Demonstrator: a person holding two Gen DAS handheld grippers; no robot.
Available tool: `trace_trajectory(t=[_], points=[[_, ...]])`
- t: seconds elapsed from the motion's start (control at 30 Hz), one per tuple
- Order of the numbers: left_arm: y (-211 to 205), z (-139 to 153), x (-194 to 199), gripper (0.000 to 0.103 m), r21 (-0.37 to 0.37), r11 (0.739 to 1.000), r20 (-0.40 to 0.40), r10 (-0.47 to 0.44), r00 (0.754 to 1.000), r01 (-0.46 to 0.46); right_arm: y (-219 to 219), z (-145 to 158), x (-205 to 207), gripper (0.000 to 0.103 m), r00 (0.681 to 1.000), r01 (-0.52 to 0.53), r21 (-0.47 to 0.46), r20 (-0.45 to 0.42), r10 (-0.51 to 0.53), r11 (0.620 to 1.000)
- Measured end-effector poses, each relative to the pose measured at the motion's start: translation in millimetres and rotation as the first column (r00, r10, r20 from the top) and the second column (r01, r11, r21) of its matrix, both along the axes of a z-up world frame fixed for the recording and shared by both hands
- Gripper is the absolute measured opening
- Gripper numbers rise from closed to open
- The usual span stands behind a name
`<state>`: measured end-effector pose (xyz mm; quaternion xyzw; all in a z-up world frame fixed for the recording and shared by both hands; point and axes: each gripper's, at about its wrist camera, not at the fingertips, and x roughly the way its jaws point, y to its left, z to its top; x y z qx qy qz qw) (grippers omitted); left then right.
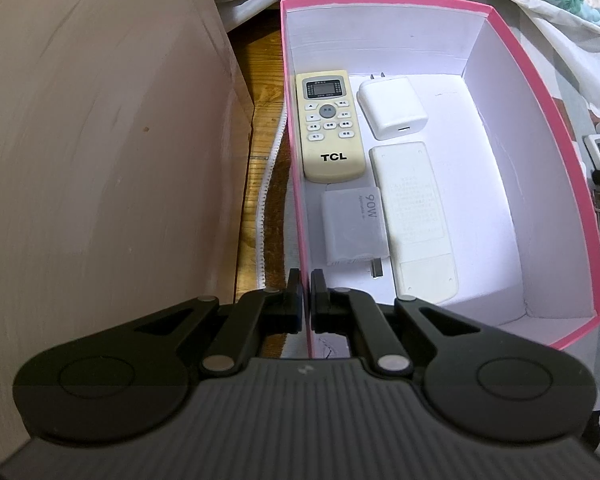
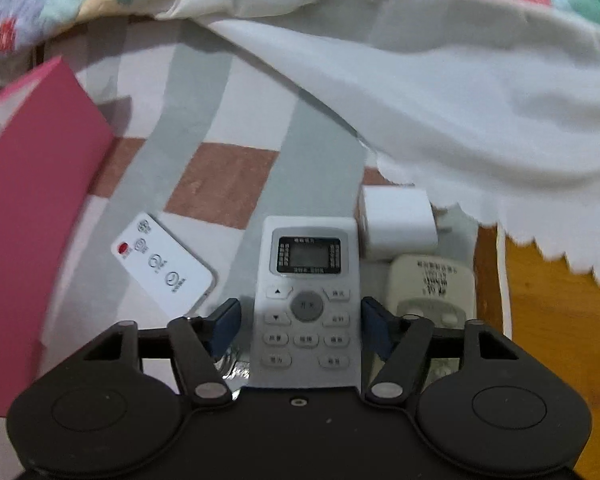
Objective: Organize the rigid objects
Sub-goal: 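Move the right tool to the mat and grasp the white TCL remote, then carry the white TCL remote into the box and release it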
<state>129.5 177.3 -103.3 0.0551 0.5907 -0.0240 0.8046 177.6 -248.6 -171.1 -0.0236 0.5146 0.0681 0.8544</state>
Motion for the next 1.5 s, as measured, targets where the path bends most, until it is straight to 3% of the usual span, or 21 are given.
trace_trajectory(t=[0.03, 0.23, 0.43, 0.6, 0.8, 1.03, 1.33, 1.5], points=[[0.0, 0.0, 0.1, 0.003, -0.001, 1.000, -0.001, 0.001, 1.000, -0.001, 5.4, -1.2, -2.6, 0.061, 1.000, -0.006, -0.033, 0.024, 0.007, 0.999], [0.0, 0.0, -0.1, 0.003, -0.002, 1.000, -0.001, 0.000, 1.000, 0.000, 14.4, 1.9, -16.9, 0.061, 0.998, 0.009, -0.038, 0.058, -0.007, 0.999], [-0.7, 0.0, -0.7, 0.003, 0.001, 1.000, -0.001, -0.004, 1.000, 0.004, 19.1, 30.6, -45.0, 0.061, 0.994, 0.027, -0.008, 0.104, -0.026, 1.000], [-3.8, 0.0, -1.7, 0.003, 0.016, 1.000, 0.003, -0.019, 1.000, 0.019, 20.3, 58.1, -62.7, 0.061, 0.994, 0.069, 0.075, 0.080, -0.075, 0.995], [-4.6, 0.1, -1.3, 0.003, 0.017, 1.000, 0.002, -0.018, 1.000, 0.018, 41.1, 87.7, -83.6, 0.061, 0.995, 0.003, 0.094, 0.101, -0.012, 0.996], [-5.0, 0.0, -1.4, 0.003, 0.016, 1.000, 0.002, -0.019, 1.000, 0.019, 59.3, 125.6, -94.4, 0.061, 0.994, -0.050, 0.194, 0.106, 0.030, 0.980], [-5.0, 0.0, -1.2, 0.003, 0.013, 1.000, 0.002, -0.016, 1.000, 0.016, 109.3, 169.9, -107.4, 0.061, 0.968, -0.242, 0.376, 0.162, 0.194, 0.894], [-3.7, -0.1, -0.5, 0.003, 0.010, 1.000, 0.000, -0.015, 1.000, 0.015, 155.8, 160.4, -81.8, 0.061, 0.957, -0.290, 0.445, 0.112, 0.269, 0.847]])
